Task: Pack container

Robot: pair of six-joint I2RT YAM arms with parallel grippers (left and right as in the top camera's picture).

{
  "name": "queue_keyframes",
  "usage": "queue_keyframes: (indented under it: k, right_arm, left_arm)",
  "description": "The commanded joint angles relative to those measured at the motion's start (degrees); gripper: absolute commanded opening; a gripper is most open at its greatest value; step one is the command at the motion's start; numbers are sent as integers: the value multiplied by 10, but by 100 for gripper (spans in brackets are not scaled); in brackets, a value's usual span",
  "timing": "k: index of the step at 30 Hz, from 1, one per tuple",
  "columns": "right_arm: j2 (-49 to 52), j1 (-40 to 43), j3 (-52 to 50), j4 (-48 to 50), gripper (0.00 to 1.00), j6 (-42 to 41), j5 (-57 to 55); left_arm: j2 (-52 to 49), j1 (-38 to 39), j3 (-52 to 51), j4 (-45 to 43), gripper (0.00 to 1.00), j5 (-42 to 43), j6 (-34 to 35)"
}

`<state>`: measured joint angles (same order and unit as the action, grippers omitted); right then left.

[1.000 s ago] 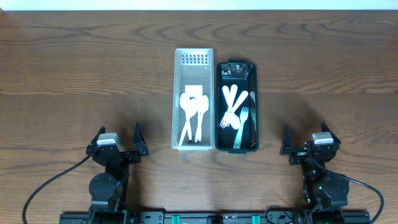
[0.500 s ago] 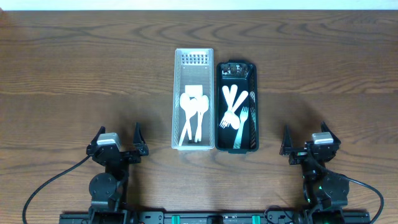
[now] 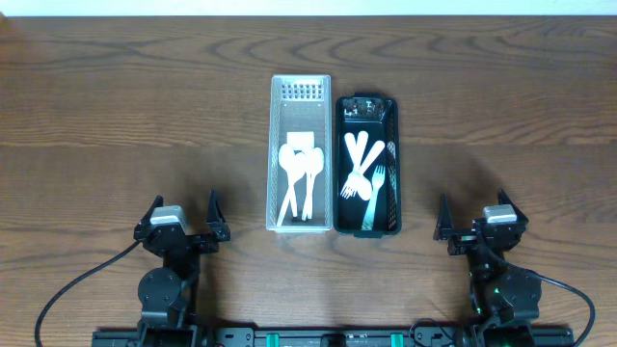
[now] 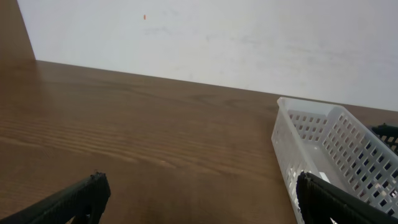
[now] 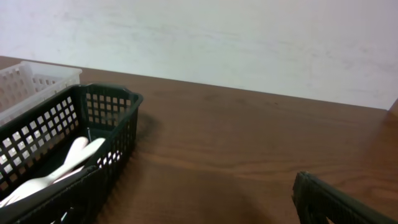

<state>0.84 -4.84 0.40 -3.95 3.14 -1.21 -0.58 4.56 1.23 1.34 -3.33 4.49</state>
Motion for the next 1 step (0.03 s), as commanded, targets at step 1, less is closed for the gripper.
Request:
queue_keyframes:
  k: [1]
  right_arm:
    - [-3, -4, -1, -3, 99, -9, 3]
  left_arm:
    - [3, -3, -10, 25, 98, -5, 3]
